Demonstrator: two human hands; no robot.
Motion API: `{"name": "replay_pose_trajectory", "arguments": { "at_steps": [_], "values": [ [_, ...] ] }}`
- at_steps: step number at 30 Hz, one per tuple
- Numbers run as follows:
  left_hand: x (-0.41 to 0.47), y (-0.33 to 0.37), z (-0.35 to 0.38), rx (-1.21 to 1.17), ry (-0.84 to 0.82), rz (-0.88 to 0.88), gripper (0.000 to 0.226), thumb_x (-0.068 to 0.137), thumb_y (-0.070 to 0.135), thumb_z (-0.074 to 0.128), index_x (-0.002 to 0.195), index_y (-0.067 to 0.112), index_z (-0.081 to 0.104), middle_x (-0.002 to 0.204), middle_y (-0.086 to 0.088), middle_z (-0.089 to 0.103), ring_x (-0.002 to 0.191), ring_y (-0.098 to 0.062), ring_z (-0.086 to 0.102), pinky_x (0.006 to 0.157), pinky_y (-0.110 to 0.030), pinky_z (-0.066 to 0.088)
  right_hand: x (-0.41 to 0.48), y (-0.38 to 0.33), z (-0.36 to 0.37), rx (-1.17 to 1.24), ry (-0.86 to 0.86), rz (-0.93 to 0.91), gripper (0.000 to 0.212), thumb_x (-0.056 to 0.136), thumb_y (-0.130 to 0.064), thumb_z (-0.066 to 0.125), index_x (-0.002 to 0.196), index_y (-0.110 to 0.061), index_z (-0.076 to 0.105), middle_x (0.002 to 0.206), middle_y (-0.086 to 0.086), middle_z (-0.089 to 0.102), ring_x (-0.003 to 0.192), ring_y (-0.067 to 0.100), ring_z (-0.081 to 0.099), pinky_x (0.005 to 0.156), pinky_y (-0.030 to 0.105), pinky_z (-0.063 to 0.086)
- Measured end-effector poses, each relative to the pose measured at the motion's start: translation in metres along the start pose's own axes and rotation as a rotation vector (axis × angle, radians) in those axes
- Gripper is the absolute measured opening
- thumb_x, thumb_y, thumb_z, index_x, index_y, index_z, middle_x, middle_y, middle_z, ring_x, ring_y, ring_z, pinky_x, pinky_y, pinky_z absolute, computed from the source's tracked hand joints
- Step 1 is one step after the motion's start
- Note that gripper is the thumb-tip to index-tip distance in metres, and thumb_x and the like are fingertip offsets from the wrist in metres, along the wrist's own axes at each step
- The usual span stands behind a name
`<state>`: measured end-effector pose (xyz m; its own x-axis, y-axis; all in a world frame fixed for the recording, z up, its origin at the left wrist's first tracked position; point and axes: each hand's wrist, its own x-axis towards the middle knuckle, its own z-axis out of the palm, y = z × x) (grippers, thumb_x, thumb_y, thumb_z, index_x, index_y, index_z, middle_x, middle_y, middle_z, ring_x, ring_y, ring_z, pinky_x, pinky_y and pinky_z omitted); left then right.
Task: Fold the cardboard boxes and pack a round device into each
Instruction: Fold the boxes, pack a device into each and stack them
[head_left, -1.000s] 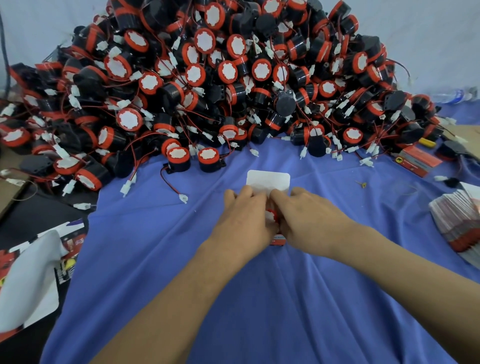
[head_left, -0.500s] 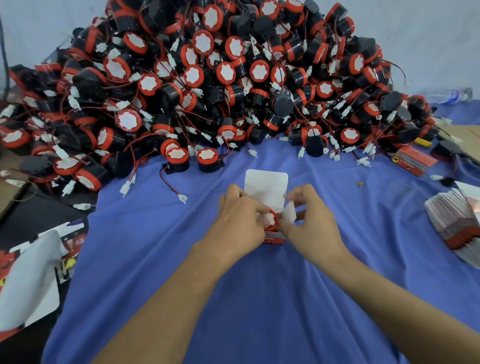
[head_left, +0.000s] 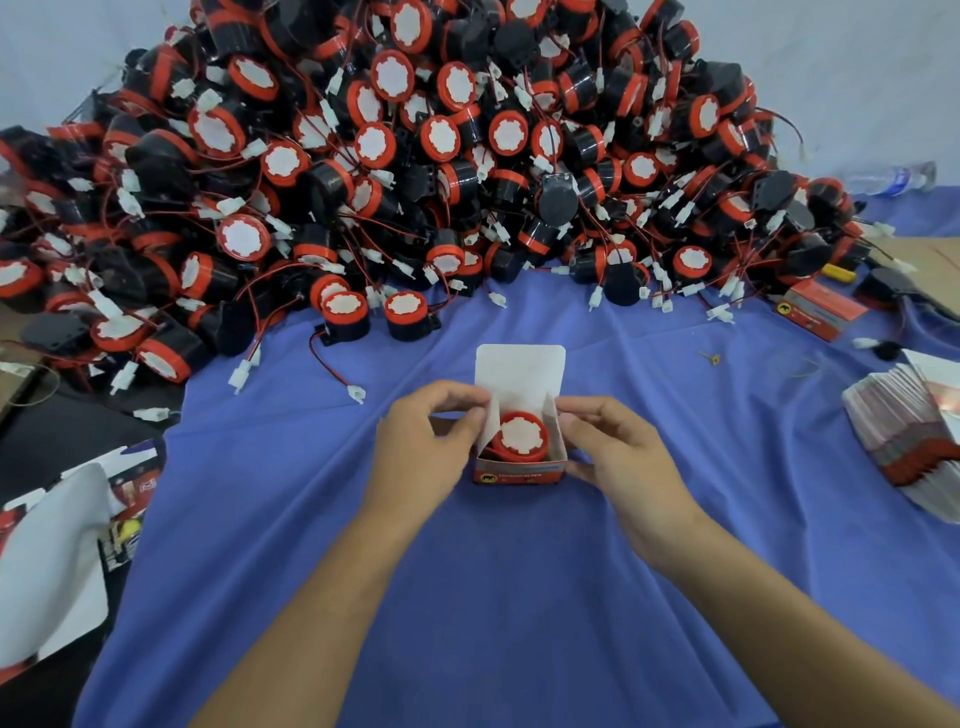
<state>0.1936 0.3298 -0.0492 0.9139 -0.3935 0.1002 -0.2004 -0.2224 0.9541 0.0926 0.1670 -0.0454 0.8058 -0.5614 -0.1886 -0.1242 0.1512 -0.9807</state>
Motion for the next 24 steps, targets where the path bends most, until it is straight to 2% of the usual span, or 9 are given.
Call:
{"name": "replay_pose_trajectory", "arguments": {
  "at_steps": [2, 5, 8, 12, 15, 18, 19, 22, 24],
  "values": [
    [0.002, -0.002, 0.001, -0.043, -0.005, -0.040, 0.015, 0.093, 0.013, 0.073, 0.099, 0.027, 0.072, 0.099, 0.017, 0.074, 0.086, -0.003, 0.071, 0.077, -0.024, 0.058, 0.002, 0.004, 0.002, -0.019, 0.021, -0.007, 0.015, 0.097, -0.013, 0.067, 0.111, -0.019, 0.070, 0.108, 0.004, 0.073, 0.087, 0.010, 0.074, 0.073, 0.023, 0.058],
    [0.004, -0.005, 0.003, -0.126, -0.002, -0.112, 0.035, 0.089, 0.011, 0.077, 0.111, 0.030, 0.057, 0.110, 0.011, 0.066, 0.079, -0.003, 0.070, 0.064, -0.017, 0.056, 0.007, 0.010, 0.005, -0.090, 0.023, -0.025, 0.030, 0.095, -0.015, 0.072, 0.120, -0.029, 0.064, 0.105, -0.001, 0.070, 0.086, 0.010, 0.072, 0.073, 0.024, 0.057],
    [0.004, -0.005, 0.005, -0.114, -0.072, -0.061, 0.042, 0.091, 0.007, 0.073, 0.122, 0.033, 0.060, 0.113, 0.014, 0.069, 0.087, -0.005, 0.071, 0.071, -0.023, 0.060, 0.009, 0.012, 0.006, -0.163, -0.014, -0.107, 0.032, 0.095, -0.011, 0.070, 0.113, -0.037, 0.068, 0.098, -0.004, 0.068, 0.085, 0.011, 0.070, 0.072, 0.021, 0.056],
    [0.008, -0.010, 0.003, -0.110, -0.095, -0.038, 0.023, 0.092, 0.005, 0.072, 0.096, 0.027, 0.075, 0.098, 0.015, 0.076, 0.091, -0.010, 0.072, 0.078, -0.025, 0.058, 0.008, 0.015, 0.005, -0.217, -0.025, -0.178, 0.024, 0.096, -0.008, 0.068, 0.105, -0.030, 0.071, 0.092, -0.012, 0.068, 0.086, 0.008, 0.065, 0.082, 0.025, 0.053],
    [0.005, -0.015, 0.001, -0.041, -0.108, 0.050, 0.026, 0.092, 0.006, 0.073, 0.087, 0.031, 0.077, 0.097, 0.018, 0.075, 0.090, -0.005, 0.070, 0.077, -0.017, 0.054, 0.005, 0.016, -0.001, -0.306, -0.081, -0.224, 0.027, 0.098, -0.008, 0.064, 0.111, -0.030, 0.070, 0.117, -0.003, 0.067, 0.096, 0.000, 0.065, 0.086, 0.015, 0.049],
    [0.004, -0.018, -0.006, 0.024, -0.175, 0.088, 0.020, 0.093, 0.010, 0.073, 0.097, 0.029, 0.078, 0.108, 0.020, 0.073, 0.098, 0.000, 0.069, 0.080, -0.016, 0.055, 0.002, 0.014, -0.013, -0.291, -0.187, -0.196, 0.031, 0.101, -0.013, 0.060, 0.123, -0.034, 0.069, 0.130, -0.005, 0.061, 0.117, 0.005, 0.061, 0.104, 0.025, 0.047],
    [0.004, -0.019, -0.010, 0.031, -0.216, 0.077, 0.020, 0.091, 0.012, 0.073, 0.102, 0.028, 0.077, 0.116, 0.019, 0.072, 0.102, 0.002, 0.069, 0.083, -0.016, 0.055, 0.001, 0.014, -0.015, -0.281, -0.221, -0.191, 0.031, 0.101, -0.017, 0.061, 0.126, -0.034, 0.068, 0.131, -0.007, 0.060, 0.120, 0.006, 0.060, 0.105, 0.025, 0.046],
    [0.002, -0.019, -0.022, -0.029, -0.384, 0.026, 0.035, 0.082, 0.023, 0.074, 0.116, 0.030, 0.074, 0.136, 0.018, 0.061, 0.112, 0.007, 0.065, 0.090, -0.018, 0.055, -0.001, 0.014, -0.020, -0.267, -0.274, -0.206, 0.039, 0.091, -0.034, 0.068, 0.130, -0.033, 0.065, 0.130, -0.006, 0.057, 0.117, 0.001, 0.061, 0.095, 0.015, 0.048],
    [0.001, -0.017, -0.026, -0.025, -0.454, 0.029, 0.038, 0.084, 0.029, 0.082, 0.120, 0.031, 0.072, 0.145, 0.015, 0.055, 0.124, 0.013, 0.056, 0.099, -0.020, 0.054, 0.000, 0.016, -0.021, -0.280, -0.283, -0.229, 0.043, 0.089, -0.025, 0.074, 0.132, -0.030, 0.065, 0.129, -0.001, 0.056, 0.113, 0.003, 0.063, 0.092, 0.015, 0.050]
  ]
}}
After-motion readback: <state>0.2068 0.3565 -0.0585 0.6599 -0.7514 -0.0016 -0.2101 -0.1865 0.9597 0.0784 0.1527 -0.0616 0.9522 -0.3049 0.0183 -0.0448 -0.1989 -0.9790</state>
